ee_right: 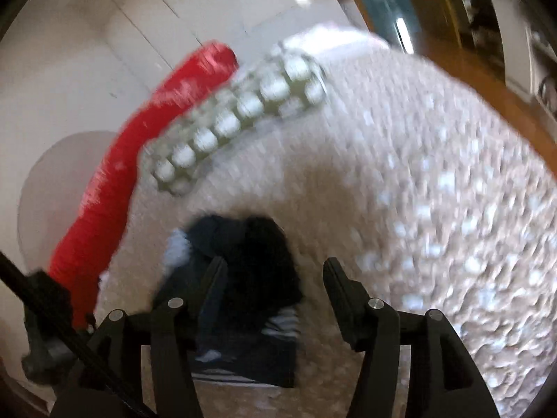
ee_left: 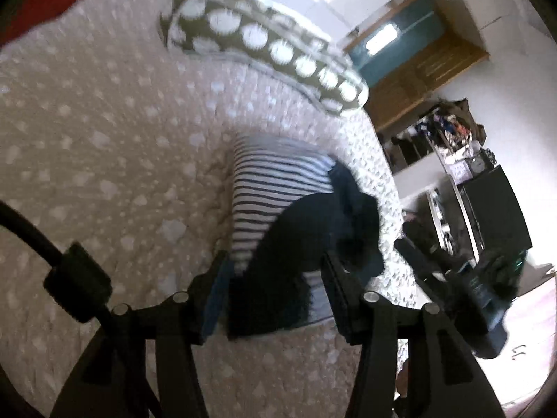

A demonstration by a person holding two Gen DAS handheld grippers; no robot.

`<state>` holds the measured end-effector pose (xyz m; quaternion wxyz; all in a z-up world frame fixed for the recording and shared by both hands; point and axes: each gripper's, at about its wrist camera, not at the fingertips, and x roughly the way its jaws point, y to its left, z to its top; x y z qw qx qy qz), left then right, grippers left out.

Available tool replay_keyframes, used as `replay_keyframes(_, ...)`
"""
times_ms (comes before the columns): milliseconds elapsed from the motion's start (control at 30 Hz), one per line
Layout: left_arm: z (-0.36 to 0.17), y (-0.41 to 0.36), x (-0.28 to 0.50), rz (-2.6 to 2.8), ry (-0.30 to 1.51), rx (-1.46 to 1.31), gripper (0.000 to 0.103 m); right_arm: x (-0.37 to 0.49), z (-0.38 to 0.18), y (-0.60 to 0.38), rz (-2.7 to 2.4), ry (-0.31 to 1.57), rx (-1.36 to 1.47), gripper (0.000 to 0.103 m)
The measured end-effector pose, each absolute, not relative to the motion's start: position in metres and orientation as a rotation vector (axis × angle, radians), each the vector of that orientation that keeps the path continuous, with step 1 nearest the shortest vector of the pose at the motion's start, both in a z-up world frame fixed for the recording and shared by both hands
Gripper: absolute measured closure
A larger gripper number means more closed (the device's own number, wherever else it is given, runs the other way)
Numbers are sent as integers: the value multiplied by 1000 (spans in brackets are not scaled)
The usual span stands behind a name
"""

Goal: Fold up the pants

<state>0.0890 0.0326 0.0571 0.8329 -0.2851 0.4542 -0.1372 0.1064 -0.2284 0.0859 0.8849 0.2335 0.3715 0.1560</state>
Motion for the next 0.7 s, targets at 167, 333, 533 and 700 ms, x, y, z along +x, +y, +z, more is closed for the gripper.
replay_keyframes(167,54,6,73,-323,950,-559,46,115,87,-206,528,802,617,42)
replay_keyframes(333,26,-8,74,-336,1033,-522,46,124,28,-222,418,940,726,43)
replay_keyframes(533,45,0,57,-324,996,-494,46,101,38,-252,342,891,770,37)
replay_keyframes(700,75,-3,17,-248,880,-376,44,54,51,-259,307,850,723,37)
